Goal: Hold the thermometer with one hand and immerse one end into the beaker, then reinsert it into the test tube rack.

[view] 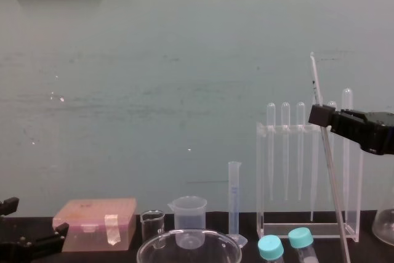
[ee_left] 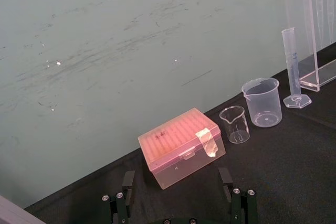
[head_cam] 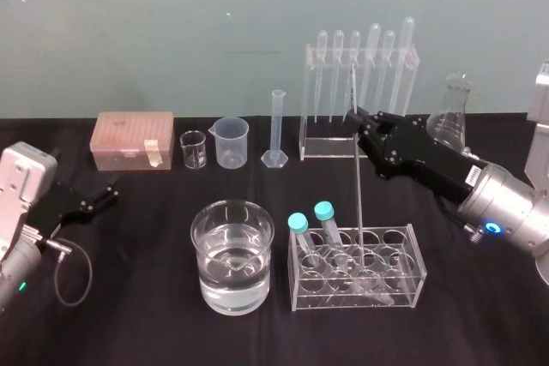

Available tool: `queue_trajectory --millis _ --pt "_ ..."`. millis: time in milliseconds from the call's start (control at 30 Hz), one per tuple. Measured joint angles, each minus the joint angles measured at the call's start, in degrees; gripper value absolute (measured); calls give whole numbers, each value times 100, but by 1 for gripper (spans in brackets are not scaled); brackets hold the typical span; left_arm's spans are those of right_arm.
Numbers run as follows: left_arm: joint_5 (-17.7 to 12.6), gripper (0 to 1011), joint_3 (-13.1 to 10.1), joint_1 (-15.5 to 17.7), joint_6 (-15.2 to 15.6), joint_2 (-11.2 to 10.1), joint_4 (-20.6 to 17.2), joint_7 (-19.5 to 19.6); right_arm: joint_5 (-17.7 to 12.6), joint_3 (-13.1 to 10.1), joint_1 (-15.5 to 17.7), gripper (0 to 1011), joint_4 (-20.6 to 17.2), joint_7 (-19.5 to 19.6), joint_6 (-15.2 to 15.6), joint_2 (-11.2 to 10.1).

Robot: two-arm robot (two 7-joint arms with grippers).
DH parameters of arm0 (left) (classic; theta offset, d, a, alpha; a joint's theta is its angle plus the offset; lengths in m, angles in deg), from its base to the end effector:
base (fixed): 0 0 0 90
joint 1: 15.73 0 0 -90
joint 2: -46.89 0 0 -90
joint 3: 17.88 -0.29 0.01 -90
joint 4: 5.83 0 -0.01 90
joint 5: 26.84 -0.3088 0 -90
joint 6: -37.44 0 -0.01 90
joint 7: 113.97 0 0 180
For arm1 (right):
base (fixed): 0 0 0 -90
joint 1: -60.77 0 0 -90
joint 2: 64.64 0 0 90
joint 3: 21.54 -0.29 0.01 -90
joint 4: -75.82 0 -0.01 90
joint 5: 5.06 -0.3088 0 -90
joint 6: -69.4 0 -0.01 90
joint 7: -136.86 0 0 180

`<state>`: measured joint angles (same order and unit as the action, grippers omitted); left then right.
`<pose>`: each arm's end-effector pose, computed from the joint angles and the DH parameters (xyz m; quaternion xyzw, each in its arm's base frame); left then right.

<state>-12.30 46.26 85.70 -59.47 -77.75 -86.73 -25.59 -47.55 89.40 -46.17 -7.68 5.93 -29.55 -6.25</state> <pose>0.3581 0.0827 -0.3023 0.1415 -0.1325 0.5799 0.7913 0.3920 -0.0772 -0.2420 0.0969 -0.0319 -0.3041 0.9472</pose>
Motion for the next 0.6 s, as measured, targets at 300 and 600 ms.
queue_trajectory --millis 300,600 --pt "0 1008 0 0 0 0 0 0 117 20 29 55 -25 -6 -43 -27" --pt "0 1008 0 0 0 0 0 0 175 30 39 55 -46 6 -63 -38"
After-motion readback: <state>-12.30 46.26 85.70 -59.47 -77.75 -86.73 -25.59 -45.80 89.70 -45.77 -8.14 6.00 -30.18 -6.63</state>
